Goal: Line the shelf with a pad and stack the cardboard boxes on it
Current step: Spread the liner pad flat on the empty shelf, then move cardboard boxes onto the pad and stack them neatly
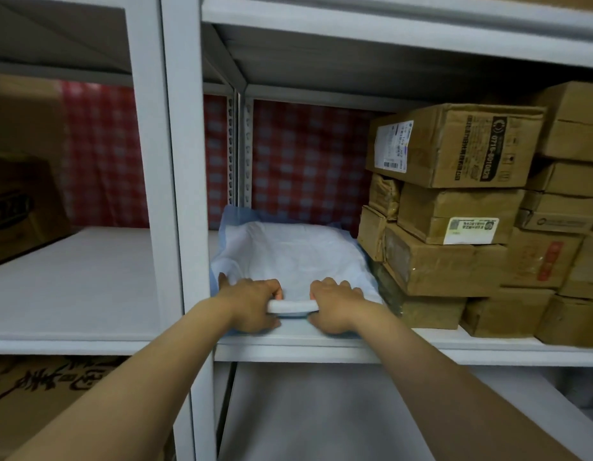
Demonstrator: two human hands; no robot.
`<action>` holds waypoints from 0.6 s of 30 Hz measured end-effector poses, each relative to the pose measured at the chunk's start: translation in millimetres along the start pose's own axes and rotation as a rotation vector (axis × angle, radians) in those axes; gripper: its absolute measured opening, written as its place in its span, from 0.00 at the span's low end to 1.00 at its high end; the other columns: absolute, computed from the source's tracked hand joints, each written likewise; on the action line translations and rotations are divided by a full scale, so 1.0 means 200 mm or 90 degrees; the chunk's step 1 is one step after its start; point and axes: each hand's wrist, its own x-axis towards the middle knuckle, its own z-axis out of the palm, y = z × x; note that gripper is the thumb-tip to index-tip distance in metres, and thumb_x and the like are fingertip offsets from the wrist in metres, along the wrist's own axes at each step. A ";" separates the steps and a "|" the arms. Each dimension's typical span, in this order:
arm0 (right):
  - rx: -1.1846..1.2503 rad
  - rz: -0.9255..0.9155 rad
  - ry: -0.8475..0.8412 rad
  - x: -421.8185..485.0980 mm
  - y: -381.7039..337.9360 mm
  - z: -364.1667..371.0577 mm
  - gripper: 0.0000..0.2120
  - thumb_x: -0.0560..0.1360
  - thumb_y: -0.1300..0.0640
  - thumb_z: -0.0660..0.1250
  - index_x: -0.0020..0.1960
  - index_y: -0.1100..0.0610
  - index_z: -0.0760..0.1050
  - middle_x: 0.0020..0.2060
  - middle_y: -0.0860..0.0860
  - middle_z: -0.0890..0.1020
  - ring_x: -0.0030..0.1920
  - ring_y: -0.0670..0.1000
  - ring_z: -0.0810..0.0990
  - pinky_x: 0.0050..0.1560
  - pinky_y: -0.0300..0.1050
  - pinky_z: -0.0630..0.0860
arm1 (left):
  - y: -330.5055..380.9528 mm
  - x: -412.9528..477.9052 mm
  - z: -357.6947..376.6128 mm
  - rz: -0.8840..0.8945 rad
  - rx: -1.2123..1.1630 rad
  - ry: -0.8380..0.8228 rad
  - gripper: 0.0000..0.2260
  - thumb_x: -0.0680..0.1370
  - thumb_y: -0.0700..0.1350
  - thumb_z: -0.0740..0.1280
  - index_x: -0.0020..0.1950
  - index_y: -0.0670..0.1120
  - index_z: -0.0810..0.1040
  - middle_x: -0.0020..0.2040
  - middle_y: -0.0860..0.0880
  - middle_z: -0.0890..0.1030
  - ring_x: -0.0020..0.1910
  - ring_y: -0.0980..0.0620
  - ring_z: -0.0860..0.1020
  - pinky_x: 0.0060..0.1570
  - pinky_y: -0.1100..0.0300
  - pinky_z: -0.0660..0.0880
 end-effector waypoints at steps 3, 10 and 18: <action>0.046 -0.002 -0.010 -0.06 0.01 -0.04 0.21 0.78 0.45 0.62 0.67 0.53 0.68 0.64 0.55 0.69 0.64 0.59 0.68 0.63 0.51 0.68 | 0.02 -0.03 -0.09 -0.028 -0.063 -0.088 0.19 0.73 0.66 0.67 0.60 0.60 0.71 0.61 0.55 0.71 0.74 0.47 0.60 0.73 0.37 0.50; 0.326 0.040 0.270 -0.29 0.05 -0.18 0.12 0.80 0.57 0.60 0.59 0.49 0.77 0.59 0.46 0.79 0.59 0.50 0.78 0.59 0.43 0.74 | 0.18 0.09 -0.16 -0.065 -0.570 0.247 0.27 0.71 0.66 0.68 0.68 0.60 0.71 0.73 0.49 0.71 0.71 0.45 0.69 0.71 0.46 0.66; 0.520 0.107 0.754 -0.53 0.13 -0.40 0.06 0.78 0.59 0.63 0.52 0.49 0.75 0.45 0.43 0.82 0.42 0.41 0.78 0.43 0.36 0.76 | 0.47 0.09 -0.22 -0.009 -0.710 0.258 0.31 0.74 0.67 0.63 0.74 0.57 0.65 0.75 0.47 0.67 0.74 0.44 0.64 0.72 0.44 0.64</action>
